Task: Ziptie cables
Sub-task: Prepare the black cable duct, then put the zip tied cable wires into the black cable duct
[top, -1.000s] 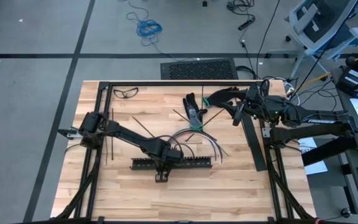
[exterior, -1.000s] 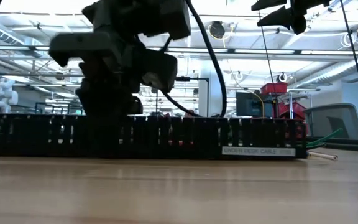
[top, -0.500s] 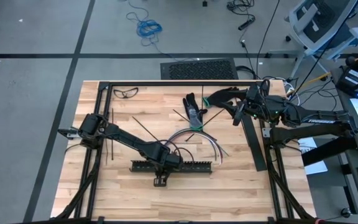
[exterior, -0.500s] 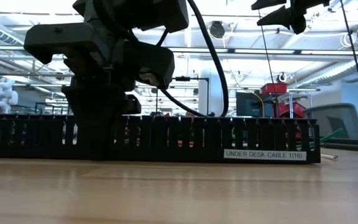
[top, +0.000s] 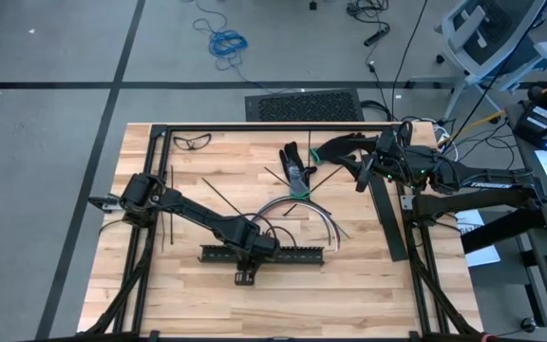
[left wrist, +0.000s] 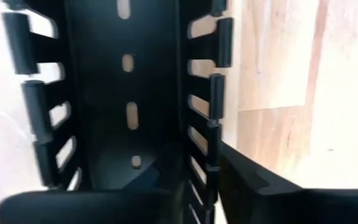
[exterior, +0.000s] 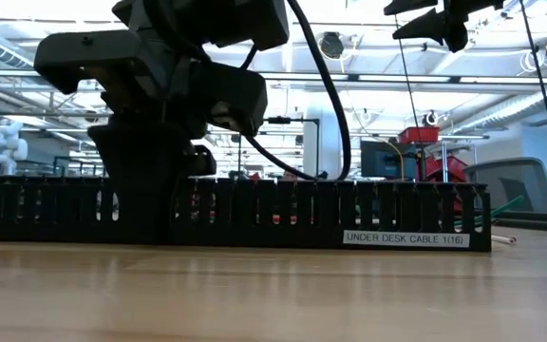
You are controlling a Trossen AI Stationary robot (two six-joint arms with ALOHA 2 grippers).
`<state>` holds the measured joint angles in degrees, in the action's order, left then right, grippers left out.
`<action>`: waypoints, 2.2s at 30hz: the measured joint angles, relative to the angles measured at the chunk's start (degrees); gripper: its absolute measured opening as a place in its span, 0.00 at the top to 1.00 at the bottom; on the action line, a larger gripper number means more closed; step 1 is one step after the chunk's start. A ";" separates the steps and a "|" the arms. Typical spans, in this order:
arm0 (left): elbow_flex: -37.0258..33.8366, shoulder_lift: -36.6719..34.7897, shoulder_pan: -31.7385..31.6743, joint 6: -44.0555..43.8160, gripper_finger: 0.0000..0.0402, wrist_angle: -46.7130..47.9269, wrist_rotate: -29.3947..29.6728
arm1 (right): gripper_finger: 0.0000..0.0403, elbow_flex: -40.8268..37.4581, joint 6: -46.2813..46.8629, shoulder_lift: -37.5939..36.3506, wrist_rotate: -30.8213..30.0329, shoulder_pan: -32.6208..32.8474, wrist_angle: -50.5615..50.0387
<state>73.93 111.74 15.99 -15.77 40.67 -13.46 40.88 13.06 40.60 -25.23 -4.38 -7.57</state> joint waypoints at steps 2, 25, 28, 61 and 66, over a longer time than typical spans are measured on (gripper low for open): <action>0.01 0.00 0.00 -0.29 0.72 0.06 -0.43 | 0.26 0.00 0.00 0.00 0.00 0.00 0.00; 24.58 -3.48 -3.28 10.25 0.55 28.59 14.98 | 0.26 0.00 -0.32 -0.02 0.00 0.00 -0.04; 23.21 -6.75 -5.86 6.29 0.55 23.12 22.27 | 0.26 0.00 -0.68 -0.11 0.01 0.00 -0.03; -4.95 -6.75 -13.52 -36.45 0.55 6.13 13.66 | 0.26 0.00 -1.77 -0.22 3.10 -0.02 -0.87; -4.98 -6.75 -13.18 -36.53 0.55 3.40 12.40 | 0.26 0.00 -1.88 -0.22 3.09 -0.02 -0.85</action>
<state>68.95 104.99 2.81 -52.29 44.07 -1.06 40.88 11.18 40.38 -22.14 -4.40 -8.43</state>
